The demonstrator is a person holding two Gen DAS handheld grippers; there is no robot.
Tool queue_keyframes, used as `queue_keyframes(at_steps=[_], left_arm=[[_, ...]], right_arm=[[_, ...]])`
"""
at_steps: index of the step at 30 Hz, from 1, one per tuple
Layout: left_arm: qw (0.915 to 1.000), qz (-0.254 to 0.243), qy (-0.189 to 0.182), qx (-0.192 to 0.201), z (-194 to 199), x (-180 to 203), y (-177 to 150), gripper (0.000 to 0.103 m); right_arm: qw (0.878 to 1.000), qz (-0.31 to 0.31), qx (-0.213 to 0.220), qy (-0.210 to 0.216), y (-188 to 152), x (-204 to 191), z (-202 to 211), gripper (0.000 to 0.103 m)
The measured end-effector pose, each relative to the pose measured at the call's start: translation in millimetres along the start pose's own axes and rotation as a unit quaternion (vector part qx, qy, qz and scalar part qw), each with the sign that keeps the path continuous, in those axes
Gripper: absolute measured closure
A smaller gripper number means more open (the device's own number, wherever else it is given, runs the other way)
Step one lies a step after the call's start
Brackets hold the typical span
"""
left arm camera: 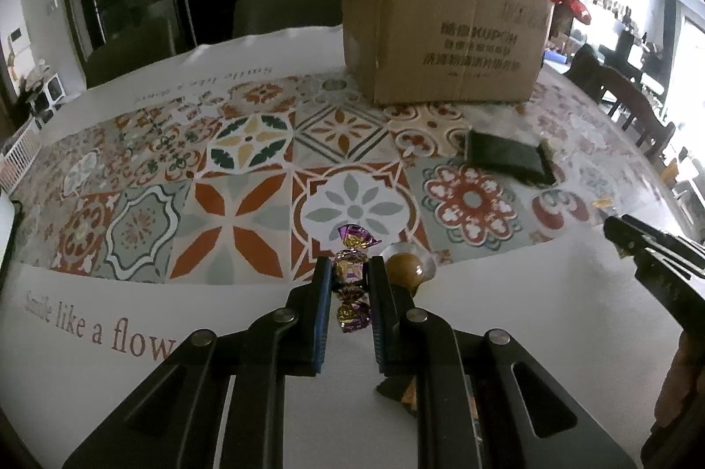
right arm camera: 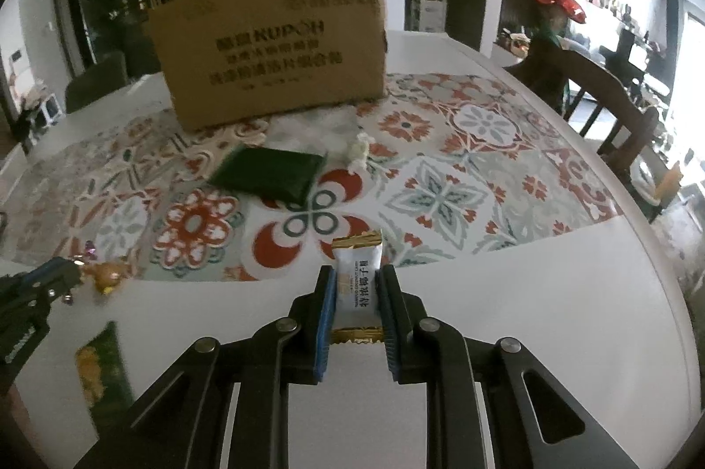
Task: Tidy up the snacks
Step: 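Lift both snacks and carry them over the cardboard box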
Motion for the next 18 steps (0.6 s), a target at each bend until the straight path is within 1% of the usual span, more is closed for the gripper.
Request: queue_keyframes(at_steps=[3, 11, 18], left_arm=[[1.0, 0.001, -0.006, 0.006, 7.9, 2.5, 5.4, 0.086], [0.9993, -0.005, -0.02, 0.03, 29.6, 12.1, 18.7, 0.086], [0.9972, -0.013, -0.034, 0.066, 46.7, 20.7, 45.0, 0.086]], right_arm=[[1.0, -0.005, 0.006, 0.021, 4.2, -2.5, 7.6, 0.082], [0.998, -0.013, 0.029, 0.052, 17.5, -4.8, 27.8, 0.082], [0.995, -0.011, 0.056, 0.079, 38.0, -5.1, 43.5, 0.082]])
Point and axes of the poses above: each gripper's, at about its wrist camera, not at the fingertips, and z roughly against the way its jaws point, x to its right, y to its top, the point moved 1 cm from there along -z, roughly the way its jaws point, and after that the axes turned 10 degrees about x, right-handed, at the moved point
